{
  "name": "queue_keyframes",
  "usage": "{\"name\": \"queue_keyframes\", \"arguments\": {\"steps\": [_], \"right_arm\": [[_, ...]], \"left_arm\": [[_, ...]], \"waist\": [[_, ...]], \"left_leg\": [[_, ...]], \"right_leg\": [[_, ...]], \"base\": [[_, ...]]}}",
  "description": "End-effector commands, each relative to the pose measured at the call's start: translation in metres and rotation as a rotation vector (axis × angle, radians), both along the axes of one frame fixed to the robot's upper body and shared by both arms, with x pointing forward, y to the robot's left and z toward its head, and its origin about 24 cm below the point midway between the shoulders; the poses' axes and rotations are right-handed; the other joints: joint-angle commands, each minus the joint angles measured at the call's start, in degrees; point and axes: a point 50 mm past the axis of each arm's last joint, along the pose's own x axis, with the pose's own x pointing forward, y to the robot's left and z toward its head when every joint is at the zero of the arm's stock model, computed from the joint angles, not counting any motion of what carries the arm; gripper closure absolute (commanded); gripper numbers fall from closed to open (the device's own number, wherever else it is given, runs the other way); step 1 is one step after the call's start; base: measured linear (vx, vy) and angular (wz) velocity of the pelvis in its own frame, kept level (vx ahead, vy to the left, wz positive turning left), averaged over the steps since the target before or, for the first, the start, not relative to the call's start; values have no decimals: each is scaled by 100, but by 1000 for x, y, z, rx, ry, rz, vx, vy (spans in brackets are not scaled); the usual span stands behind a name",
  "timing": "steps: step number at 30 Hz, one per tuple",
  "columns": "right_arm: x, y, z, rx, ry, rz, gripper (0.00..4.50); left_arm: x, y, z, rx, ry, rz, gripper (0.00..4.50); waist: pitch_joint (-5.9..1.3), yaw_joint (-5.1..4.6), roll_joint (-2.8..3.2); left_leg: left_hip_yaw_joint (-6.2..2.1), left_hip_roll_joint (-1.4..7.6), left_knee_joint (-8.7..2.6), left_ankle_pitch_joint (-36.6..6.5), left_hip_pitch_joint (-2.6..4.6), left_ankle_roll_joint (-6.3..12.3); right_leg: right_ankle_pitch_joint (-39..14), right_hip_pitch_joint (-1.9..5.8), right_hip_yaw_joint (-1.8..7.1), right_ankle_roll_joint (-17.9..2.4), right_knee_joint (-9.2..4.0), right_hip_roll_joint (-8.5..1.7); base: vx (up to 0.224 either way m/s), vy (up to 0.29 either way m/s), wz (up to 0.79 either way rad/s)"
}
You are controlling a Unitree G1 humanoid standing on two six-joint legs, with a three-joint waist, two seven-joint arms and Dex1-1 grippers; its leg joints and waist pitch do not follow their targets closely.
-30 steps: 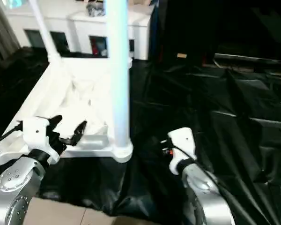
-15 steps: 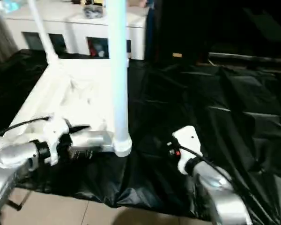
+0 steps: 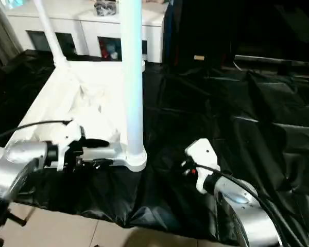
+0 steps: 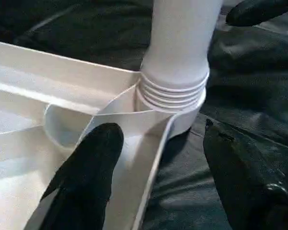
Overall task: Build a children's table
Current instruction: Rotate table base
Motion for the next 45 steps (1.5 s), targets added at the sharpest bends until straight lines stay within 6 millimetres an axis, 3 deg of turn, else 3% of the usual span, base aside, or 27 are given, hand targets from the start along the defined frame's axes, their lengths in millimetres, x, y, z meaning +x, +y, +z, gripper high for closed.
{"name": "queue_keyframes", "arguments": {"steps": [1, 2, 3, 5, 7, 9, 10, 11, 18, 26, 30, 35, 38, 45], "right_arm": [[-1, 1, 5, -2, -19, 23, 153], [-1, 0, 6, -7, -20, 29, 153], [-1, -1, 6, -16, -24, 33, 153], [-1, -3, 8, -28, -31, 37, 153], [-1, -4, 8, -29, -31, 38, 153], [-3, -5, 9, -39, -29, 45, 153], [-3, -5, 9, -39, -29, 45, 153], [-4, -6, 9, -41, -28, 47, 153], [-8, -6, 8, -51, -22, 54, 153], [-9, -4, 7, -60, -21, 70, 153], [-8, -3, 6, -60, -19, 78, 153], [-7, -2, 6, -63, -20, 84, 153], [-5, -2, 6, -42, -11, 84, 153], [-2, 1, 7, 21, 14, 109, 93]], "left_arm": [[3, -2, -1, 24, 2, -27, 179], [5, -4, -2, 27, 11, -36, 190], [7, -5, -4, 32, 23, -45, 190], [10, -7, -6, 45, 39, -59, 217], [12, -7, -7, 49, 41, -64, 226], [14, -7, -9, 78, 69, -90, 243], [14, -7, -9, 78, 69, -90, 250], [15, -7, -10, 86, 75, -98, 278], [20, -1, -10, 138, 86, -115, 322], [22, 16, -11, 188, 92, -90, 393], [21, 21, -11, 187, 103, -82, 425], [17, 26, -15, 182, 132, -84, 449], [17, 19, -10, 22, 141, -58, 449], [1, -8, -19, -27, 128, -73, 450]], "waist": [[-285, 11, 46], [-295, 21, 93], [-292, 8, 64], [-301, 16, 98], [-297, 15, 76], [-294, 18, 108], [-292, 12, 96], [-300, 11, 103], [-283, -5, 155], [-281, -3, 101], [-277, -8, 113], [-296, -36, 106], [-297, -38, 103], [-292, -48, 96]], "left_leg": [[-3, 219, -434, -815, 38, 125], [-12, 222, -427, -795, 44, 118], [-5, 221, -426, -789, 37, 125], [-8, 214, -412, -712, 35, 141], [-4, 208, -409, -677, 26, 167], [-10, 214, -408, -663, 28, 181], [-3, 213, -407, -657, 25, 192], [-10, 222, -404, -643, 25, 197], [-10, 234, -417, -739, 34, 220], [-8, 237, -417, -630, 23, 286], [-12, 252, -431, -662, 23, 276], [-8, 249, -412, -418, 13, 392], [0, 247, -405, -383, 17, 446], [8, 283, -409, -395, 3, 561]], "right_leg": [[661, 220, 246, -1445, -447, -399], [713, 222, 244, -1466, -432, -413], [752, 229, 244, -1476, -443, -406], [910, 248, 246, -1496, -428, -406], [929, 258, 246, -1498, -439, -407], [931, 259, 246, -1528, -438, -413], [924, 261, 246, -1529, -443, -409], [944, 266, 244, -1557, -430, -419], [768, 259, 246, -1609, -452, -424], [873, 265, 245, -1612, -449, -432], [768, 257, 244, -1633, -447, -441], [1180, 268, 239, -1669, -423, -445], [1293, 267, 234, -1726, -415, -449], [1264, 268, 229, -1786, -413, -454]], "base": [[0, 0, 0], [0, 0, 0], [0, 0, 0], [0, 0, 0], [0, 0, 0], [0, 0, 0], [0, 0, 0], [0, 0, 0], [0, 0, 0], [0, 0, 0], [0, 0, 0], [0, 0, 0], [0, 0, 0], [0, 0, 0]]}}
